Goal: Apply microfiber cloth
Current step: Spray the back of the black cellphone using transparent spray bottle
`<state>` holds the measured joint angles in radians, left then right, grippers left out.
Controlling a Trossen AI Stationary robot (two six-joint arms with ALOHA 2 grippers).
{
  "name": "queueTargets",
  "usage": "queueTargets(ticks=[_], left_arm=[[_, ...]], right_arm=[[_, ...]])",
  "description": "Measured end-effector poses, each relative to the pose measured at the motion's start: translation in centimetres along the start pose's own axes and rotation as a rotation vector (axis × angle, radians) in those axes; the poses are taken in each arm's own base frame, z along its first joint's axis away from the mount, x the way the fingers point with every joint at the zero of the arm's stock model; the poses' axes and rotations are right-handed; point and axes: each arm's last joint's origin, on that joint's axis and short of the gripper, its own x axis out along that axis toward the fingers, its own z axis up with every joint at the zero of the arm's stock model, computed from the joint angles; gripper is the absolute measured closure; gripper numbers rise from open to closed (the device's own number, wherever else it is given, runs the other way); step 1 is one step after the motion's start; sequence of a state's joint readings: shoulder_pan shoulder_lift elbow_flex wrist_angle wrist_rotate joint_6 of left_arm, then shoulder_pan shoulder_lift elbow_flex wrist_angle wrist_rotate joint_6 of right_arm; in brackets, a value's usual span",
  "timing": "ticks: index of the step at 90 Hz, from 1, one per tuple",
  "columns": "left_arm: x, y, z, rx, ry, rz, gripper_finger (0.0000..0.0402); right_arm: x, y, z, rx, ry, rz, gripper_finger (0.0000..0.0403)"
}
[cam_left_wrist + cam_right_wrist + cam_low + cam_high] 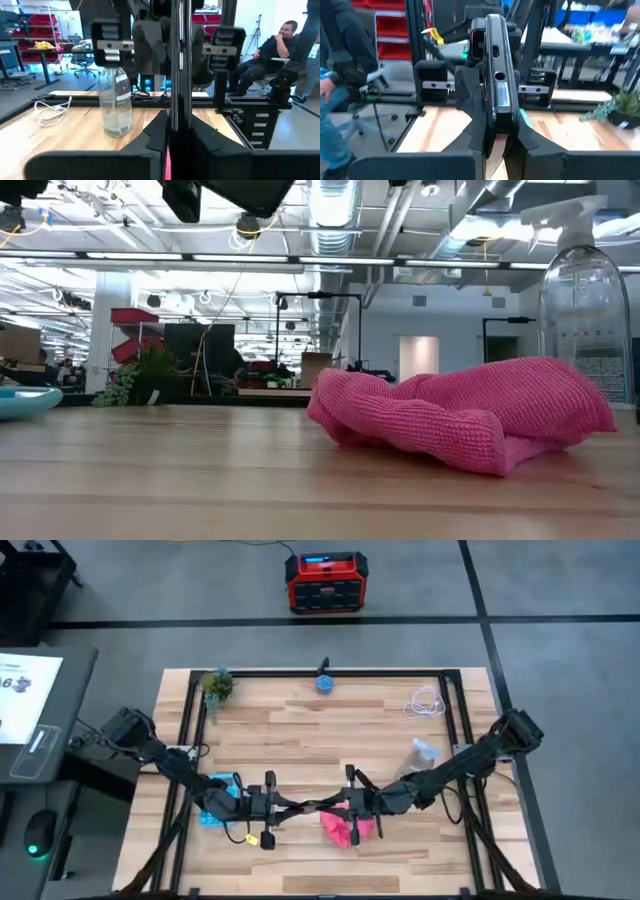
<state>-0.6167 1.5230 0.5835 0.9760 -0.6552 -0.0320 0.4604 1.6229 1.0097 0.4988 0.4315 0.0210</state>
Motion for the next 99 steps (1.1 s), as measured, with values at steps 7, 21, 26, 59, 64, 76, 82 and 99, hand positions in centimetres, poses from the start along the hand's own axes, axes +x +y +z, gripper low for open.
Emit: queueTargets(ticks=[7, 21, 26, 59, 64, 76, 82, 99], left_arm=[[0.1, 0.2, -0.4, -0.017, 0.033, 0.009, 0.0346], [0.9, 0.9, -1.2, -0.029, 0.146, 0.051, 0.0324], [1.3, 0.9, -1.2, -0.026, 0.180, 0.058, 0.0321], [4.1, 0.2, -0.5, 0.043, 0.229, 0.028, 0.0324], [4.8, 0.0, -0.9, 0.061, 0.248, 0.033, 0.0329], [6.0, -0.7, -1.5, 0.091, 0.280, 0.045, 0.0360], [6.3, -0.8, -1.7, 0.107, 0.291, 0.061, 0.0385], [6.4, -0.9, -1.8, 0.102, 0.284, 0.101, 0.0395]], right_arm=[[0.2, -0.1, 0.8, -0.003, 0.086, -0.009, 0.0387], [0.4, -0.2, 2.7, -0.023, 0.260, -0.024, 0.0387], [0.3, -0.3, 3.2, -0.011, 0.311, -0.023, 0.0388], [0.3, -0.5, 2.9, -0.007, 0.422, 0.026, 0.0386], [0.3, -0.5, 2.8, 0.001, 0.428, 0.029, 0.0382], [0.2, -0.6, 2.7, -0.002, 0.440, 0.026, 0.0382], [0.1, -0.5, 2.6, -0.009, 0.452, 0.023, 0.0383], [0.1, -0.2, 2.0, -0.023, 0.483, 0.023, 0.0344]])
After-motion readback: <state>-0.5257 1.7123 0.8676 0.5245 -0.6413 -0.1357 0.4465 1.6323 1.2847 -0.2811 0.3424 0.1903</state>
